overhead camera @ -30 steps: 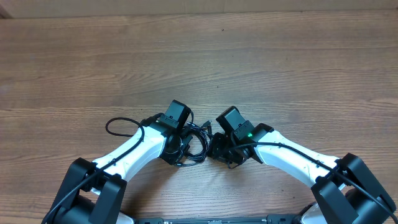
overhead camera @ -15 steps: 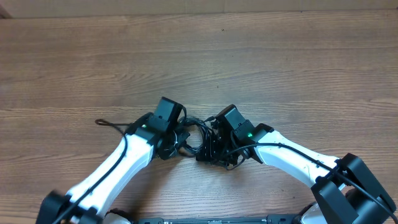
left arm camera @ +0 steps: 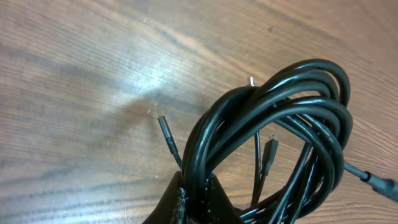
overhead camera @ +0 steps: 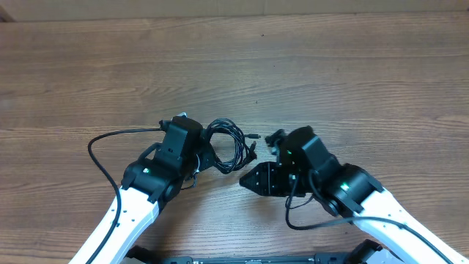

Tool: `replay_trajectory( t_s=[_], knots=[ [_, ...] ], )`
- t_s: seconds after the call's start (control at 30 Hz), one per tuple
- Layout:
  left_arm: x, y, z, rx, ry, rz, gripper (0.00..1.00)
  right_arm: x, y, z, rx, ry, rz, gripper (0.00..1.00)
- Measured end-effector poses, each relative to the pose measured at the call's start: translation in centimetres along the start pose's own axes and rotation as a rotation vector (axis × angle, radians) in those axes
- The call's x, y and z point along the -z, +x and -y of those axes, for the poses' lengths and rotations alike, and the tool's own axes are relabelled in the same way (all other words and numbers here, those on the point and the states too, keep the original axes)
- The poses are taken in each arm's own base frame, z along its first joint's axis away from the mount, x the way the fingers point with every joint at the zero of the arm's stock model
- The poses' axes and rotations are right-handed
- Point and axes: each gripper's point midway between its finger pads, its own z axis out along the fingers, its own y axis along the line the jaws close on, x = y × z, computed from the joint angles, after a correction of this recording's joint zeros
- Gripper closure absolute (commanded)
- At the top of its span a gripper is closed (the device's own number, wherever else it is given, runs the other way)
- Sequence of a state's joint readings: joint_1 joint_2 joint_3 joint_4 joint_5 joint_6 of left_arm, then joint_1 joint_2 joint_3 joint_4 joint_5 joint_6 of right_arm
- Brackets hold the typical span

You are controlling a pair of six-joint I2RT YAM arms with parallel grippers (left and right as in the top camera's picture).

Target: Untangle cables

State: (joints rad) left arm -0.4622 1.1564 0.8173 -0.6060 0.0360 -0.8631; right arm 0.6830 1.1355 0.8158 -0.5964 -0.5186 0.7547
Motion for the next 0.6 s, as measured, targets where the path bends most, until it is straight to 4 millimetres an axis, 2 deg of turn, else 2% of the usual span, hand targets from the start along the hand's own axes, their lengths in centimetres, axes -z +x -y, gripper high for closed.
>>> replay_trajectory(
  t_s=[0.03,0.1,0.13,0.17,0.23,0.37,0.6],
  knots=[
    [0.3,-0.3,0.3,-0.017,0.012,0.016,0.96,0.6,-0.4,-0.2,-0.003,0.001,0.039,0.58],
    [0.5,-0.7,0.7,-0.048,0.031,0.038,0.96,0.9,-1.1,-0.5,-0.022,-0.006,0.08,0.3],
    [0.7,-1.0,1.0,-0.062,0.043,0.05,0.96,0.9,-1.5,-0.7,-0.037,-0.012,0.093,0.25],
    [0.8,-1.2,1.2,-0.073,0.052,0.059,0.96,0.8,-1.6,-0.7,-0.056,-0.014,0.098,0.26],
    [0.9,-1.4,1.3,-0.089,0.058,0.07,0.96,0.7,-1.9,-0.8,-0.071,-0.017,0.109,0.37],
    [1.0,-1.6,1.1,-0.107,0.046,0.083,0.96,0.7,-3.4,-1.0,-0.084,-0.02,0.172,0.52],
    [1.0,-2.5,0.6,-0.115,0.008,0.131,0.96,0.2,-5.0,0.8,-0.222,0.053,0.253,0.53]
  ],
)
